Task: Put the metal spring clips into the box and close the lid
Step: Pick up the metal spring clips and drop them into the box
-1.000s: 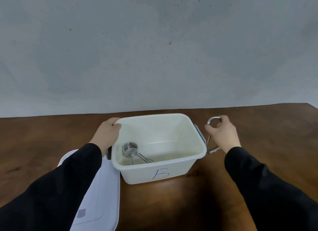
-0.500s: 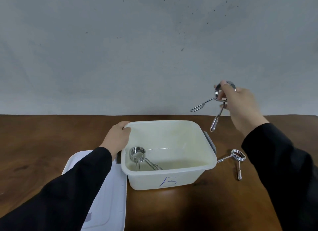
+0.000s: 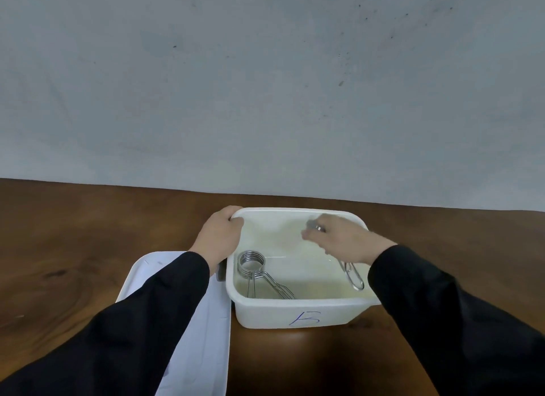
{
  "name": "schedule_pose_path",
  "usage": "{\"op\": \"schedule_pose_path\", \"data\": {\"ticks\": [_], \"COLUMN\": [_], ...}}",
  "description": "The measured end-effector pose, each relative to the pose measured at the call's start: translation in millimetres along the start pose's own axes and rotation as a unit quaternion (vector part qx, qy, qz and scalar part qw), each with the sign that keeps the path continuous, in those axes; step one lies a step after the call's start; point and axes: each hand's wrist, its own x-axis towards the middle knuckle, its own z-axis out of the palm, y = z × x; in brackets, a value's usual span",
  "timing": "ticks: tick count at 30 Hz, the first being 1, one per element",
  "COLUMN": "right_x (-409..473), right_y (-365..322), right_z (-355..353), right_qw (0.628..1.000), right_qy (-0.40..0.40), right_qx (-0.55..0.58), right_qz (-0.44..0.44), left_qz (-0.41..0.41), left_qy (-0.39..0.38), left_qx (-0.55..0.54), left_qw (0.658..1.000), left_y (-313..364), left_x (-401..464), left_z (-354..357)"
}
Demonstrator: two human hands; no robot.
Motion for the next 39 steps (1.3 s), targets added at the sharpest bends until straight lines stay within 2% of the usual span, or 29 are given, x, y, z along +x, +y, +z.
{"op": "schedule_pose_path", "data": {"ticks": [3, 5, 17, 23, 26, 29, 32, 35, 39], "right_x": [13, 19, 52, 53, 45, 30, 10, -9, -36], "right_y": [11, 13, 10, 14, 9, 14, 45, 98, 179], "right_z": [23, 35, 75, 73, 54, 12, -29, -61, -61], "right_qw": [0.989, 0.980, 0.937, 0.939, 0.962, 0.983, 0.959, 0.941, 0.924], "right_qy": [-0.091, -0.117, -0.147, -0.155, -0.086, 0.111, 0.279, 0.307, 0.238], "right_qx": [-0.118, -0.163, -0.317, -0.306, -0.259, -0.148, -0.021, 0.030, 0.010], "right_qz": [-0.009, 0.012, 0.002, 0.013, 0.010, 0.003, 0.037, 0.137, 0.299], "left_qz": [-0.002, -0.004, -0.001, 0.002, 0.000, 0.004, 0.006, 0.016, 0.017], "left_qy": [-0.001, -0.003, -0.007, -0.007, -0.004, -0.001, 0.003, 0.012, 0.017], "left_qx": [0.004, 0.009, 0.025, 0.038, 0.037, 0.039, 0.046, 0.046, 0.039], "left_qw": [1.000, 1.000, 1.000, 0.999, 0.999, 0.999, 0.999, 0.999, 0.999], "left_y": [-2, -3, -9, -8, -7, -5, -3, -3, -2], "left_x": [1, 2, 6, 5, 4, 2, 1, 2, 1], "left_z": [0, -1, -1, -2, -2, -2, -1, 0, 2]}}
